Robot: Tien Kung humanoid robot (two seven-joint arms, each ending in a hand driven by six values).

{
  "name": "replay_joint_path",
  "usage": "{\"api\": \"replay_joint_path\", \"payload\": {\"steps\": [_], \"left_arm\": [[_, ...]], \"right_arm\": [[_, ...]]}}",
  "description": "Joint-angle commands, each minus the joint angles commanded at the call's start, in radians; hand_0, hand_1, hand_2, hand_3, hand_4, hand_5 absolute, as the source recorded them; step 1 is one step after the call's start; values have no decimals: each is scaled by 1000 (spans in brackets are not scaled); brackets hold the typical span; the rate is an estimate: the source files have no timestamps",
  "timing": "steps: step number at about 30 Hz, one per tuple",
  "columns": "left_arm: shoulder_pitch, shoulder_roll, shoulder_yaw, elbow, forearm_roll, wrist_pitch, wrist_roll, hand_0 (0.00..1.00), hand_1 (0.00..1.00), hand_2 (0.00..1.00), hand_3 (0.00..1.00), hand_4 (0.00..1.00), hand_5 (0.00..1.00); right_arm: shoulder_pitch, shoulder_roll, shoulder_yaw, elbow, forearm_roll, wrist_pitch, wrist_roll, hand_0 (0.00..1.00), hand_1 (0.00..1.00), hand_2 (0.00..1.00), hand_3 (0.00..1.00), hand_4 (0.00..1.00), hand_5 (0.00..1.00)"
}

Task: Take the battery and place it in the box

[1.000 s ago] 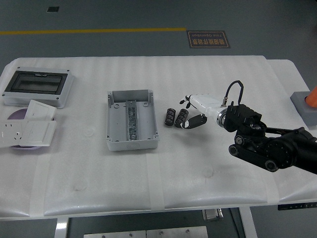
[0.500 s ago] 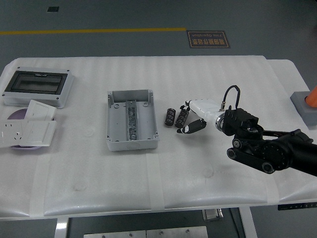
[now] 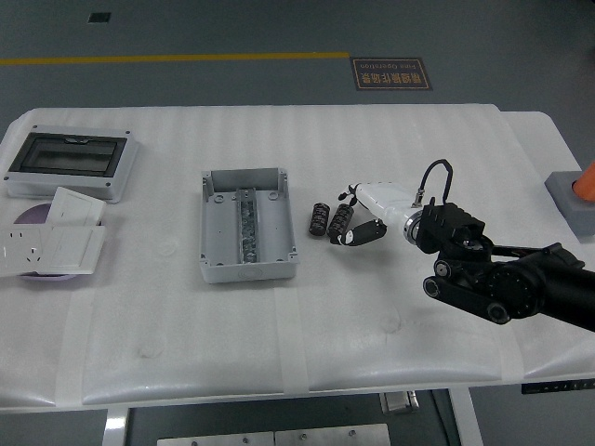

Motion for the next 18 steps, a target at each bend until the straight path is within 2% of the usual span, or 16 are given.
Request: {"api": "replay_joint_path", "payload": {"steps": [1, 2, 7, 8, 10, 18], "left_arm": [[0, 0, 0, 0, 0, 0, 0, 654, 664, 619, 630, 511, 387], [0, 0, 1, 0, 0, 0, 0, 653, 664, 619, 630, 510, 383], [0, 0, 6, 0, -7, 0, -1, 653, 664, 619, 630, 510, 383], [0, 0, 10, 0, -11, 0, -1, 653, 664, 619, 630, 512, 385], [0, 0, 16, 0, -18, 0, -3, 653, 664, 619, 630, 512, 385], [2, 1, 27, 0, -29, 3, -7, 653, 664, 619, 630, 516, 385]], "right_arm": [[0, 2, -2, -3, 2, 0, 0, 721, 734, 665, 733, 938, 474], [-1, 3, -3, -5, 4, 0, 1, 699, 697, 597, 669, 869, 399], [-3, 7, -8, -12, 9, -3, 3, 699, 697, 597, 669, 869, 399], [-4, 8, -8, -13, 9, -4, 3, 699, 696, 590, 675, 905, 438], [-5, 8, -9, -12, 10, -7, 4, 699, 696, 590, 675, 905, 438], [-8, 2, 0, 2, 2, -45, 7, 699, 695, 584, 670, 899, 435]]}}
